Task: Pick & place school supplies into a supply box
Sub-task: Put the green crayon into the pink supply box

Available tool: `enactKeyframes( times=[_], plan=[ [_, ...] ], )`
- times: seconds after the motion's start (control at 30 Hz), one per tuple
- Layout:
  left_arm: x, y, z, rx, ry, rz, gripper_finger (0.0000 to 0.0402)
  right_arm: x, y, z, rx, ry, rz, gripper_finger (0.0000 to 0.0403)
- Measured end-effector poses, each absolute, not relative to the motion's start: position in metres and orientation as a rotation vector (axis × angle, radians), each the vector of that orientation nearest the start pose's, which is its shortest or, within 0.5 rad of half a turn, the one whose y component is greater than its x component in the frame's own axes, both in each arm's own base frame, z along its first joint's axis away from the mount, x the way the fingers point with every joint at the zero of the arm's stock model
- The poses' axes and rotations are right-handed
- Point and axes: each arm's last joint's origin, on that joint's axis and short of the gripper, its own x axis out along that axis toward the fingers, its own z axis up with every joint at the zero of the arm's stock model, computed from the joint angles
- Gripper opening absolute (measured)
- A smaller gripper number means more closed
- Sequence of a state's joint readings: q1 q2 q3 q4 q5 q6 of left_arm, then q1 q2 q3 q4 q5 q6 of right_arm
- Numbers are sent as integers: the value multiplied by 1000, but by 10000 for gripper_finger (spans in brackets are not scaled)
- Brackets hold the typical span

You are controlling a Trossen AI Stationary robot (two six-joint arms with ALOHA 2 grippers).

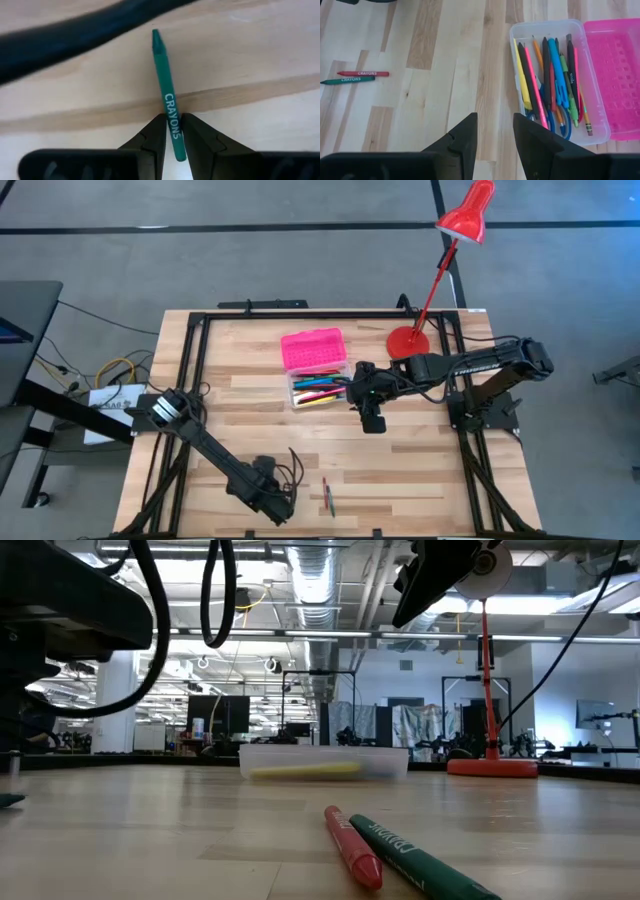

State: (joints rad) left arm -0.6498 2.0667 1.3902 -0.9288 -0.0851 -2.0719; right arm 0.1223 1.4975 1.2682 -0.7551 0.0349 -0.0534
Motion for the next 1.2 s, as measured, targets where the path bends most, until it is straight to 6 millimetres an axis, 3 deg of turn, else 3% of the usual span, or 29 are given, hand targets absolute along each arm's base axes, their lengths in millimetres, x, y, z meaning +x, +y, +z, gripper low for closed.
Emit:
enactKeyframes(
  times=[0.17,0.33,0.57,0.67,0.83,0.93,1.07,1.2],
  plan=[
    [299,-222,139,-926,1186,1070,60,304,36,289,-133,979,110,118],
    [309,-213,149,-741,1047,1051,60,304,36,289,-133,980,110,118],
    [317,-210,170,-433,1211,827,60,303,36,289,-133,988,111,118],
    [319,-214,173,-219,1307,604,55,302,36,288,-134,1003,112,118],
    [316,-241,172,300,1344,18,36,301,36,287,-131,1016,110,118],
    [310,-249,169,563,1321,-132,29,300,36,286,-116,1033,102,118],
    [316,-244,168,643,1255,-89,29,299,38,286,-98,1041,92,118],
    [334,-236,169,560,1195,-96,31,299,41,286,-94,1041,95,118]
  ],
)
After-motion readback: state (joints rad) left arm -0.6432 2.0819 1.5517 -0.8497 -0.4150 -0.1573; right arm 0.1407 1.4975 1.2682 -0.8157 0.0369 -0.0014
